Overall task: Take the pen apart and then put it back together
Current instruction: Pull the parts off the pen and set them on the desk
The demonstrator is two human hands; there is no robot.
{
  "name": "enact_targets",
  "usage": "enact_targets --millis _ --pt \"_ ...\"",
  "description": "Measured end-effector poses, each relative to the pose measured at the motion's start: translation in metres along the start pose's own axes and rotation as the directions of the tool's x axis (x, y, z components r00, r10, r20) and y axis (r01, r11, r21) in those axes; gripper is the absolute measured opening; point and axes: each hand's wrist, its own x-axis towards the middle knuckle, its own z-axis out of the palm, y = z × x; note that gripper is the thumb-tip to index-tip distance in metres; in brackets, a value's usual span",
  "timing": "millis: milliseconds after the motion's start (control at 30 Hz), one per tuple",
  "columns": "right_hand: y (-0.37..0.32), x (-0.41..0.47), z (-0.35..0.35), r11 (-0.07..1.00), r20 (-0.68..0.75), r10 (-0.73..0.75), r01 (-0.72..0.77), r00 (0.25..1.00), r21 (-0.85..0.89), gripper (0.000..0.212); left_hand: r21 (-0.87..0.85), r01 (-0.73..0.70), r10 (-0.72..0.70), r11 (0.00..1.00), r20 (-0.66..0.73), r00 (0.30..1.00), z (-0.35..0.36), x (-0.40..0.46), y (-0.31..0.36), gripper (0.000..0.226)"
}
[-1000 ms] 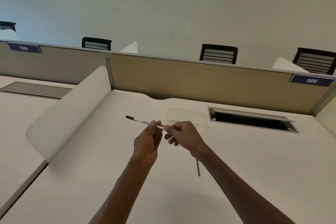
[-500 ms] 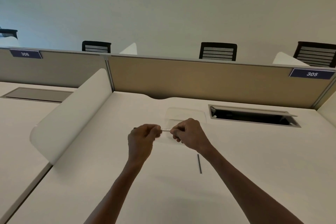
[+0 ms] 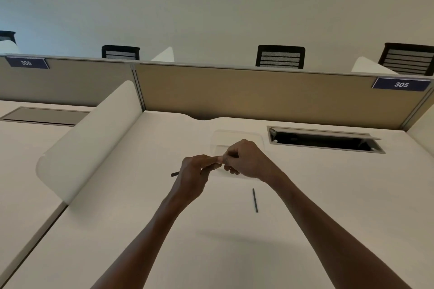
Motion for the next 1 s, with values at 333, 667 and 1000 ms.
enact_targets --millis 333,667,1000 --pt "0.015 -0.006 -0.004 0.932 -0.009 0.251 -0.238 0.968 0.275 0.058 0.000 0.088 -0.088 0.996 -0.023 0.996 -0.001 -0.005 -0.001 0.025" --pt "0.016 -0.009 0.003 0.968 -0.071 0.067 -0.047 0.995 0.248 0.009 -0.018 0.135 -0.135 0.991 -0.010 0.991 0.001 -0.005 0.000 0.025" --pt "0.014 -0.007 0.005 0.950 -0.066 0.219 -0.198 0.973 0.241 0.049 -0.007 0.171 -0.171 0.985 -0.008 0.985 0.001 -0.005 -0.002 0.024"
